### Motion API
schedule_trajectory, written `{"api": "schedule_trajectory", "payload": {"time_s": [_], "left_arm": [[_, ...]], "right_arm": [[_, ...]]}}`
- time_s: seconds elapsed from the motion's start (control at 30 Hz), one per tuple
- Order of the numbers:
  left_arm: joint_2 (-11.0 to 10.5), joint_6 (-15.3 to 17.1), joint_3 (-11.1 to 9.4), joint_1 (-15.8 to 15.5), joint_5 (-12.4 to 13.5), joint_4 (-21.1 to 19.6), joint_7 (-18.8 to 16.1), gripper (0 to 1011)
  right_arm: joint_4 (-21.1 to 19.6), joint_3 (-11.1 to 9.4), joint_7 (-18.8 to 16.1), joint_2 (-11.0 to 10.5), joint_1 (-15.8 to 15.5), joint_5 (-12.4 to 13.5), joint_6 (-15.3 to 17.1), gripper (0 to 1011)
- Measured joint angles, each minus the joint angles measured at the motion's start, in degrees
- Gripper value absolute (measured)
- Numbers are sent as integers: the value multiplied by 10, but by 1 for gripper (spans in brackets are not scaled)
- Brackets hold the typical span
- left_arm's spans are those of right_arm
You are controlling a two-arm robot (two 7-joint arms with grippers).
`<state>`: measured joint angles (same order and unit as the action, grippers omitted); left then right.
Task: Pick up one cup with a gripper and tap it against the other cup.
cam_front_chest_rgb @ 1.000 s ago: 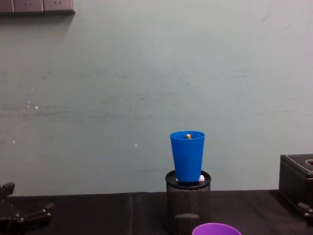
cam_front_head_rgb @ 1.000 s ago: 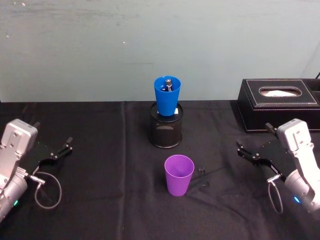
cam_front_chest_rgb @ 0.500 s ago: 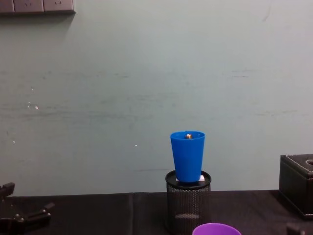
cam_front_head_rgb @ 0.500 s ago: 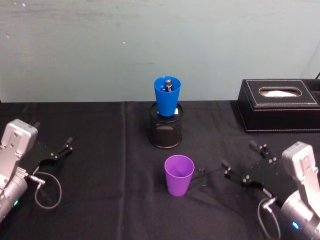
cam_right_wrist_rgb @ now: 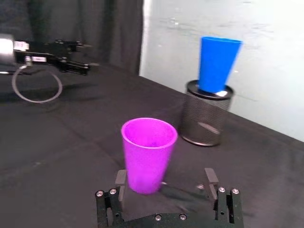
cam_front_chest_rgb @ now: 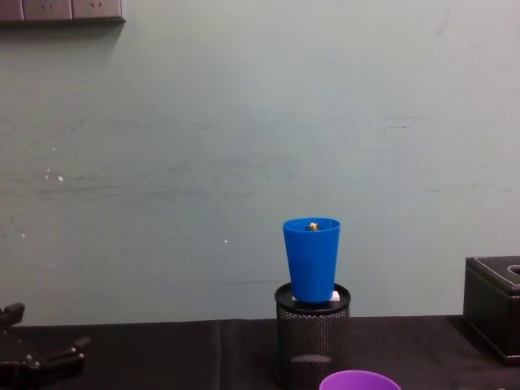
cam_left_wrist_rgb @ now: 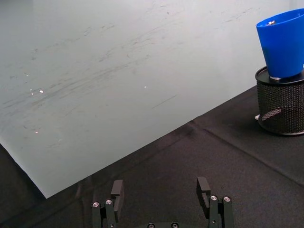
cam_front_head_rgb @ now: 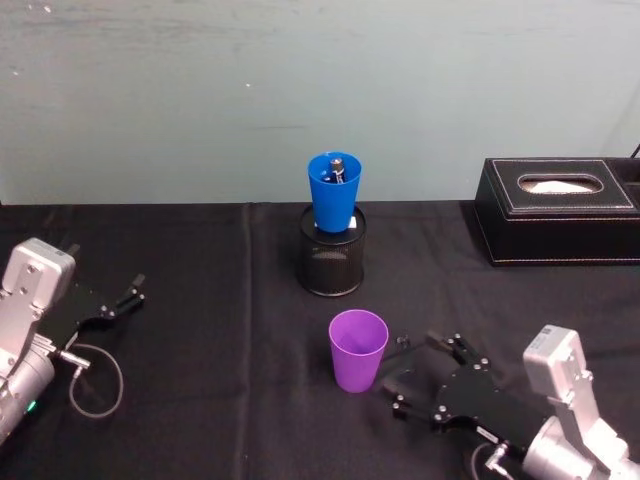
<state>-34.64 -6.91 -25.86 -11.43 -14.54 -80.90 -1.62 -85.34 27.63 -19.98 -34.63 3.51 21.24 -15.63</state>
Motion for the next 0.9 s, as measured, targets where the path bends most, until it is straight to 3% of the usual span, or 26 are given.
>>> {"api": "schedule_trajectory", "payload": {"time_s": [0.37, 0.9], "left_arm": [[0, 0, 0, 0, 0, 0, 0, 1000], [0, 0, 0, 0, 0, 0, 0, 1000]], "right_arm": [[33, 8, -48, 43, 38, 14, 25, 1003], [87, 2, -63, 92, 78, -3, 33, 1003]]}}
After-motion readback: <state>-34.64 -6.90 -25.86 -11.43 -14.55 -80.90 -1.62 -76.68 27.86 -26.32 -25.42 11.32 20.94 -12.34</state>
